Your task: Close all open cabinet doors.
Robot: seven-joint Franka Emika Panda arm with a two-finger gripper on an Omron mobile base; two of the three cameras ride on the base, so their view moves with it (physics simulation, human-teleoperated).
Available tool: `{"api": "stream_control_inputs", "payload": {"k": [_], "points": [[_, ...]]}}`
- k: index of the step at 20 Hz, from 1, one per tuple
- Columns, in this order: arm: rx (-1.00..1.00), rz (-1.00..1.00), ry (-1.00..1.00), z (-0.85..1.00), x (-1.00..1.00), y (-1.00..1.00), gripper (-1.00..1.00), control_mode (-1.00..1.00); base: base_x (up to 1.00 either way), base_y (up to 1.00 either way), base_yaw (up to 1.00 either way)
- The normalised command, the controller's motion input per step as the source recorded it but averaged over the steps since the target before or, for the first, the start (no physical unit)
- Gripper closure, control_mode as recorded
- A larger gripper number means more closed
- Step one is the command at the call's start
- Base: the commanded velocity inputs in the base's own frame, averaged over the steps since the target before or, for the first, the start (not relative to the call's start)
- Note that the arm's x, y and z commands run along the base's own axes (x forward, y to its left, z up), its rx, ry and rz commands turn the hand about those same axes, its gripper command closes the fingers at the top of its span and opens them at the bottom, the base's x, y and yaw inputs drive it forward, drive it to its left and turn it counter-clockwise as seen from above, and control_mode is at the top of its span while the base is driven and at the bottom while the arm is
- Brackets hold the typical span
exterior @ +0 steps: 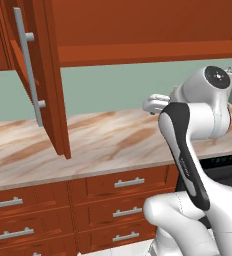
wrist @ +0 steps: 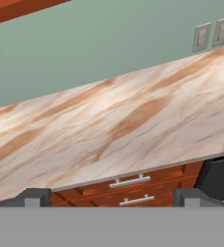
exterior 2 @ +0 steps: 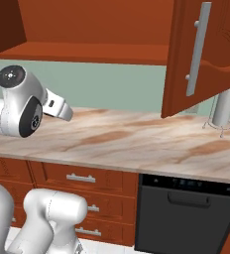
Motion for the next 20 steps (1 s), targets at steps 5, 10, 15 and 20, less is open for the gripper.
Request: {"api": "stream_control_inputs", "payload": {"k": [5,10,15,20], "points": [[0.0,0.0,0.0,0.0,0.0,0.0,-1.0,1.0,-0.01,-0.02,-0.01],[0.0,0.0,0.0,0.0,0.0,0.0,-1.0,1.0,0.0,0.0,0.0],[0.0,0.0,0.0,0.0,0.0,0.0,-1.0,1.0,0.0,0.0,0.0],[0.0,0.0,0.0,0.0,0.0,0.0,-1.0,1.0,0.0,0.0,0.0]]}}
